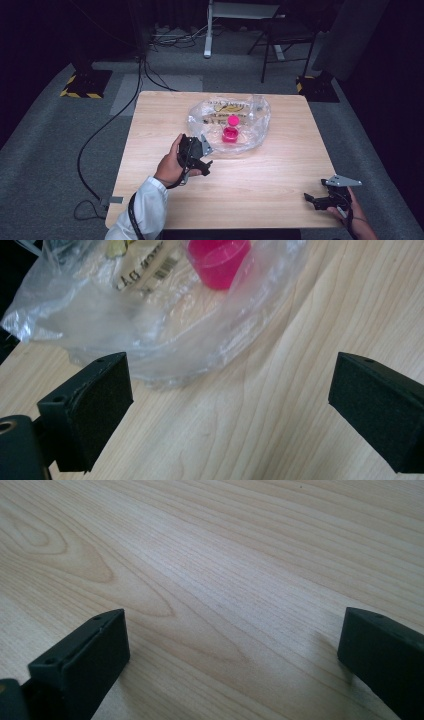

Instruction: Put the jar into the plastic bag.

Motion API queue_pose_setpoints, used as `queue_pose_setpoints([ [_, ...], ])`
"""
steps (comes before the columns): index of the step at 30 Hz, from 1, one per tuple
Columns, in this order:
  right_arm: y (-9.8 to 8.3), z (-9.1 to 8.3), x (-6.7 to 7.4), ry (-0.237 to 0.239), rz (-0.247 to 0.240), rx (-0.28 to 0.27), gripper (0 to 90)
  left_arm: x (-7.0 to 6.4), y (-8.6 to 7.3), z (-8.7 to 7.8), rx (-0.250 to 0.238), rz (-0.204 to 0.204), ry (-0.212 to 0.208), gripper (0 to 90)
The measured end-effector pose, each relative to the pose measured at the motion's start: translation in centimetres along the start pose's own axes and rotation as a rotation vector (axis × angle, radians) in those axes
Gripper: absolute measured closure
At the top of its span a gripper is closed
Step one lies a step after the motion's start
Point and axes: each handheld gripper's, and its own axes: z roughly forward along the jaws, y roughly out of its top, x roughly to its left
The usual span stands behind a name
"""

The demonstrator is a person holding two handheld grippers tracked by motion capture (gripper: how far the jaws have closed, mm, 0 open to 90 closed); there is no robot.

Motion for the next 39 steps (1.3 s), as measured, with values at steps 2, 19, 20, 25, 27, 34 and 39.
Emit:
queue_pose_setpoints([
  [2, 0.0, 0.0, 0.0, 0.0, 0.0, 0.0, 0.0, 0.0, -0.6, -0.2, 0.008, 0.001, 0.0, 3.6],
  [19, 0.0, 0.0, 0.0, -0.001, 0.001, 0.0, 0.0, -0.2, -5.9, -0.3, 0.081, -0.074, -0.016, 3.4],
  [20, 0.0, 0.0, 0.0, -0.001, 0.001, 0.0, 0.0, -0.2, -6.2, -0.2, 0.081, -0.079, -0.017, 3.4],
  [25, 0.0, 0.0, 0.0, -0.001, 0.001, 0.0, 0.0, 0.0, -7.5, -0.4, 0.077, -0.115, -0.025, 3.4],
  [27, 0.0, 0.0, 0.0, -0.001, 0.001, 0.0, 0.0, 0.0, -8.0, -0.5, 0.077, -0.129, -0.025, 3.4],
  [34, 0.0, 0.0, 0.0, -0.001, 0.001, 0.0, 0.0, -0.1, -9.4, -0.8, 0.072, -0.167, -0.03, 3.4],
  [39, 0.0, 0.0, 0.0, 0.0, 0.0, 0.0, 0.0, -0.2, -10.7, -0.8, 0.079, -0.205, -0.044, 3.5],
])
